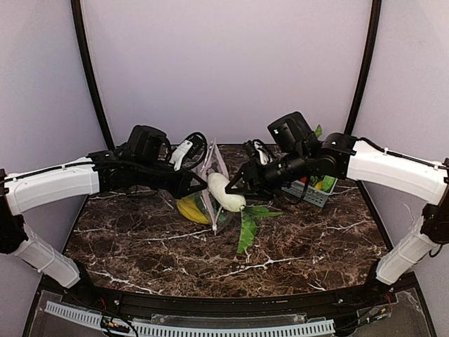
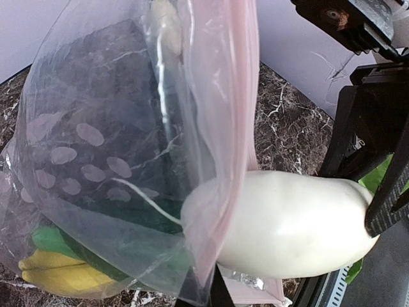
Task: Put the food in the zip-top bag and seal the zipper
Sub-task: Place the fake vegetable in the zipper food storage bag.
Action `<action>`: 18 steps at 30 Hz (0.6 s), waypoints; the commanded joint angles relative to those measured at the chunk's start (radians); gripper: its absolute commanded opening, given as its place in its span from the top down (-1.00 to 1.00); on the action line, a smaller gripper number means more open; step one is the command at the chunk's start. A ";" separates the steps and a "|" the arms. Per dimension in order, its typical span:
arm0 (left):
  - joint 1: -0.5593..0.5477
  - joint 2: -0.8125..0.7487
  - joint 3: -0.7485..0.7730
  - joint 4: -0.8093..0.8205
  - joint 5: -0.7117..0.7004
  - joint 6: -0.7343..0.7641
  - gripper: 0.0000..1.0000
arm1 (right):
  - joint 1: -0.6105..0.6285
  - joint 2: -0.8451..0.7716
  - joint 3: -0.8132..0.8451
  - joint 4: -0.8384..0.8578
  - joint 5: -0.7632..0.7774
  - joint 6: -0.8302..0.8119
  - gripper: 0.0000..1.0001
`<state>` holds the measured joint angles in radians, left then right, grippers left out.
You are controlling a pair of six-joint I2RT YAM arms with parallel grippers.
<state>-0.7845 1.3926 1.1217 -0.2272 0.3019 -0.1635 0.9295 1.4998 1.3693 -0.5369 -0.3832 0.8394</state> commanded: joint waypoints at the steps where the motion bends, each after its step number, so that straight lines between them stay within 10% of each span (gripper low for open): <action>1: -0.010 -0.005 -0.011 0.017 0.024 0.011 0.99 | 0.032 0.040 0.047 0.044 0.120 0.081 0.21; 18: -0.012 0.007 -0.008 0.020 0.050 0.003 0.99 | 0.047 0.073 0.057 0.172 0.303 0.164 0.14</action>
<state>-0.7906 1.3956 1.1217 -0.2180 0.3309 -0.1642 0.9646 1.5547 1.3949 -0.4374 -0.1436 0.9760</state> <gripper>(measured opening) 0.008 0.435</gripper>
